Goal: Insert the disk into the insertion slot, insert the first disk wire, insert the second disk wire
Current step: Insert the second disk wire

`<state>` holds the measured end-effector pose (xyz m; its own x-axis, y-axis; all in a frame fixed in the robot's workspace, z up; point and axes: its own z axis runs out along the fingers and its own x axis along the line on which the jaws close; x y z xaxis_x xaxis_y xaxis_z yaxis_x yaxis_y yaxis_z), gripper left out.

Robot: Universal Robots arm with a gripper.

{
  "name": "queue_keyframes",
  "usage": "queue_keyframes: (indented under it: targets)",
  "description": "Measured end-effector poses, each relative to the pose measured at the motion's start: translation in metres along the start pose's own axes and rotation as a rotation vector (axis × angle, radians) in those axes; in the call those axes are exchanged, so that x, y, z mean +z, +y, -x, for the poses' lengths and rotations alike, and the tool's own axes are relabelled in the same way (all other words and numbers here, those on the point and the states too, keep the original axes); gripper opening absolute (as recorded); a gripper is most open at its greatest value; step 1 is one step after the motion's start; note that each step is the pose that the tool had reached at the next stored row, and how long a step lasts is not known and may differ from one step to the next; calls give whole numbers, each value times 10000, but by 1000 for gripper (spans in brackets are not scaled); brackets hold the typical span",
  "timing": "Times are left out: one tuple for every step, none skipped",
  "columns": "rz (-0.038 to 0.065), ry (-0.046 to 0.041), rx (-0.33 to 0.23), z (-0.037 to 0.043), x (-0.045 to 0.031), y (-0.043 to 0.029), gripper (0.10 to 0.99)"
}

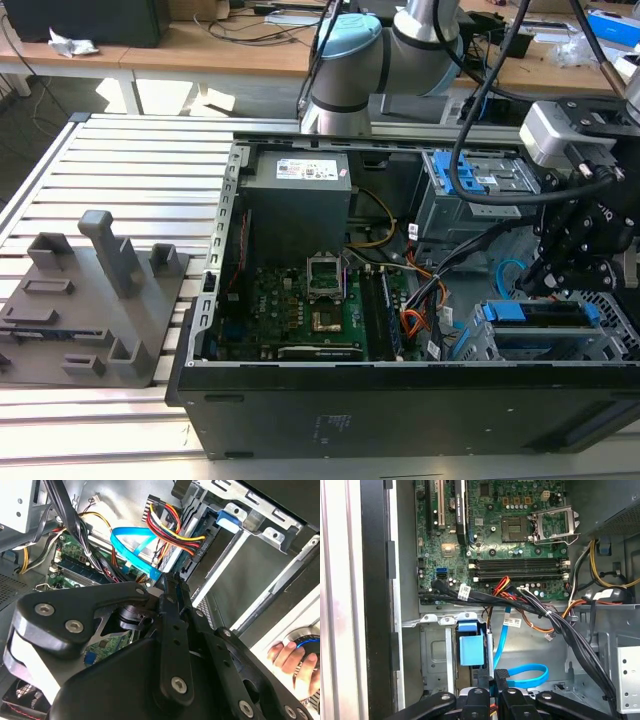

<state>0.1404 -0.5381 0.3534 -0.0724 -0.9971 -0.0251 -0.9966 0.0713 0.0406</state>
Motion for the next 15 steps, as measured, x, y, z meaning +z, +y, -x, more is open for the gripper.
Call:
queue_keyframes:
  targets:
    - [0,2,-1,-3,5,-2,165]
    - [0,4,-1,-6,11,-4,165]
    - [1,4,-1,-8,17,-6,165]
    - [1,1,-1,-12,26,-9,165]
    - [2,2,-1,-16,32,-11,165]
    - [1,2,-2,-18,37,-14,165]
    - [2,2,-2,-19,40,-18,165]
    - [2,1,-2,-21,47,-25,165]
    - [3,-1,-1,-22,51,-30,165]
    - [3,-1,-2,-24,55,-35,165]
    - [4,1,-1,-27,56,-40,165]
    - [4,2,0,-33,60,-45,165]
    - [4,2,-1,-41,64,-51,165]
    - [4,1,-1,-45,66,-55,165]
    - [5,1,-1,-52,69,-62,165]
